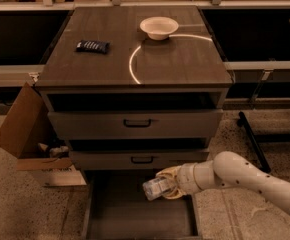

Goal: Pick blue plastic bottle from bottom drawer and place on counter

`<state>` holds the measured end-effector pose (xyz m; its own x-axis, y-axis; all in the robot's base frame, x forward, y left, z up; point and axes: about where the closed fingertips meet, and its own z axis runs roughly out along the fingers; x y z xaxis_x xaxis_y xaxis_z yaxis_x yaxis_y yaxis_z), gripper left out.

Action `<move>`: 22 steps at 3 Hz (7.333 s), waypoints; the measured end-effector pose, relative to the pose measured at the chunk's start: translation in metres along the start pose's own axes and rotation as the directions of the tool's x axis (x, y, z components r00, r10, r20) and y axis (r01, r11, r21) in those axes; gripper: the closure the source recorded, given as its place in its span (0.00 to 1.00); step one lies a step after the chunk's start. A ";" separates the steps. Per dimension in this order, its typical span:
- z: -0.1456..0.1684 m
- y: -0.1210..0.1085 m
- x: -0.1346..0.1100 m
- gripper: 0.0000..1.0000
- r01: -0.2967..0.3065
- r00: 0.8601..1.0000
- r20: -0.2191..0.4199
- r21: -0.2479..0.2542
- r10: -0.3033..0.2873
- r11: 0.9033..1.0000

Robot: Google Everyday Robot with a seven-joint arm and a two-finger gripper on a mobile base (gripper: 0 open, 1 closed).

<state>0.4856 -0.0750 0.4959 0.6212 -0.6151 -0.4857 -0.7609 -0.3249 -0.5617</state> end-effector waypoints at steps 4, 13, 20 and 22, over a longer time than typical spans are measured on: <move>-0.087 -0.052 -0.053 1.00 0.101 0.995 0.025 -0.028 -0.100 0.994; -0.294 -0.258 -0.119 1.00 0.136 0.981 -0.143 0.021 -0.132 0.991; -0.214 -0.381 -0.053 1.00 -0.402 0.915 -0.004 0.103 0.404 0.910; -0.212 -0.398 -0.027 0.83 -0.516 0.856 0.030 0.113 0.516 0.849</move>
Offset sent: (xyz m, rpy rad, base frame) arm -0.0019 -0.0013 0.0422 -0.0182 -0.0423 0.0343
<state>0.7319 -0.0809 0.8744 0.1450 -0.6729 -0.7254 -0.9452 0.1226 -0.3026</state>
